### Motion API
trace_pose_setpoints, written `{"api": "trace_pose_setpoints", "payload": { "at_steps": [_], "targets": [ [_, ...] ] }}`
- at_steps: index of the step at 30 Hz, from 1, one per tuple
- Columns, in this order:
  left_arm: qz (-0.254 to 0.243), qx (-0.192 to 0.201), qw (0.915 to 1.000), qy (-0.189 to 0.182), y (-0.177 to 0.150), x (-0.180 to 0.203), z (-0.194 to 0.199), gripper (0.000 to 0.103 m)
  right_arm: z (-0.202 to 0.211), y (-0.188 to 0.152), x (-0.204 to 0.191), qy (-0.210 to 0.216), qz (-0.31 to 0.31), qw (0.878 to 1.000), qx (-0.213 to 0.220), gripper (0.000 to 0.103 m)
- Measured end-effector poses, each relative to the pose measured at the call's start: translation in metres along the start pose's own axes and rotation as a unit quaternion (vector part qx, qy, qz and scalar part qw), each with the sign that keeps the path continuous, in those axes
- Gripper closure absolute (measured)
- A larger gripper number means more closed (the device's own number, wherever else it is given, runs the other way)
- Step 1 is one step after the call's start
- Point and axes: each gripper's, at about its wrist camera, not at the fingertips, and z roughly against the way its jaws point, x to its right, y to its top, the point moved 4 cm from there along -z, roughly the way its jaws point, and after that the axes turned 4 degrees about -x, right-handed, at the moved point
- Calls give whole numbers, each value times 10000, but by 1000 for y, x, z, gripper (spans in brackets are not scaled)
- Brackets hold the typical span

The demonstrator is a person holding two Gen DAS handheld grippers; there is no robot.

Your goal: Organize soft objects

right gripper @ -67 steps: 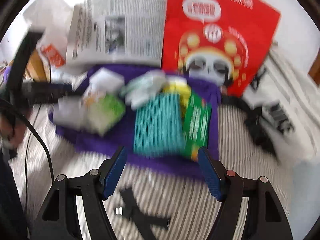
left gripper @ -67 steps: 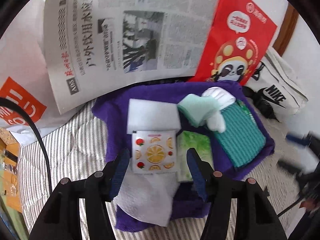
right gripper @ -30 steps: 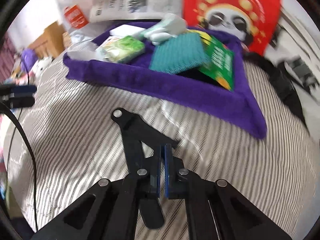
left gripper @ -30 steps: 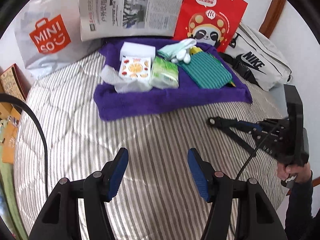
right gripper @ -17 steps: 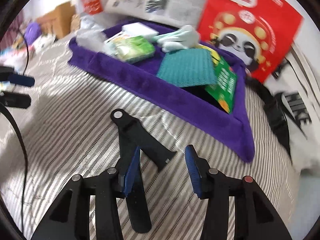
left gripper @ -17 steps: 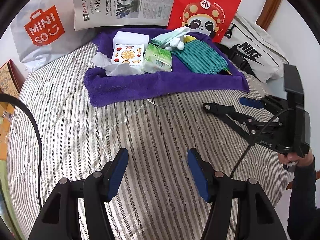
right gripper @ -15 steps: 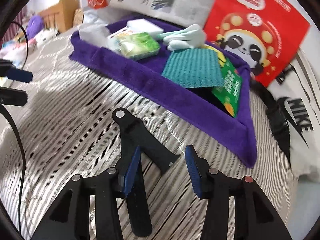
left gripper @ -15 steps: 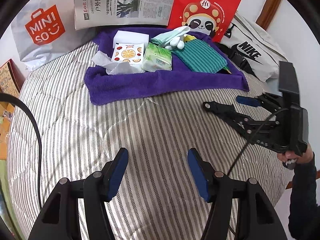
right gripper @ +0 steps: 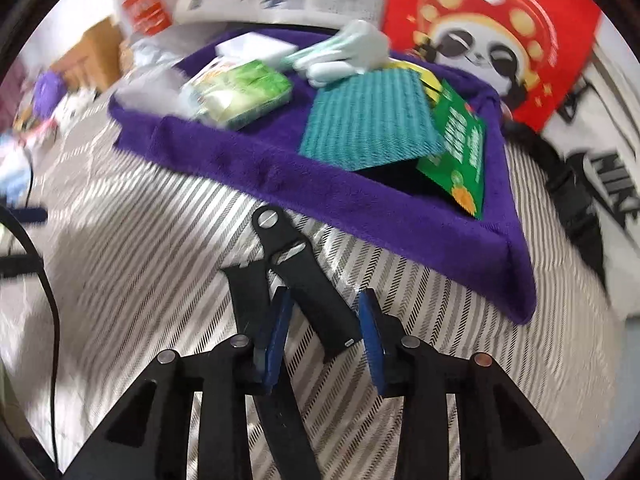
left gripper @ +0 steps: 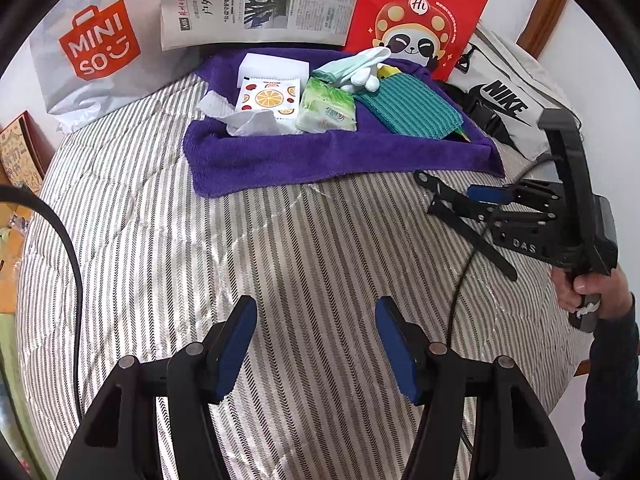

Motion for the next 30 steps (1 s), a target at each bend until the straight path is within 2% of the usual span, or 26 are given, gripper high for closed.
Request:
{"api": "trace_pose_setpoints", "payload": {
  "at_steps": [3,5,7,14,18,21,26,30],
  "targets": [
    [103,-8,9999,-42,-1,-4,-3,44,0,1,-8,-213,379,9990,51,68],
    [158,4,9998,-92,0,-4,-4,44,-1,6,-10,-230,418,9989,32,70],
    [180,6,9997,-146,0,-2,-5,44,-2,8,-9,-64,340,9994,-34,80],
    [129,-38,9998,-140,-7,-1,-5,43,7,-11,3,-87,-97,9995,-298,90],
    [198,-104,9996,-186,-8,-3,-11,44,12,-27,4,-138,-69,9992,-355,90],
    [212,-129,9994,-230,-6,0,-15,44,10,-25,2,-203,142,9992,-298,89],
    [155,-184,9995,-191,-5,5,-17,44,5,-9,-3,-471,542,9971,-259,82],
    [174,-208,9995,-161,-3,3,-18,44,1,2,-13,-661,924,9934,-163,73]
  ]
}}
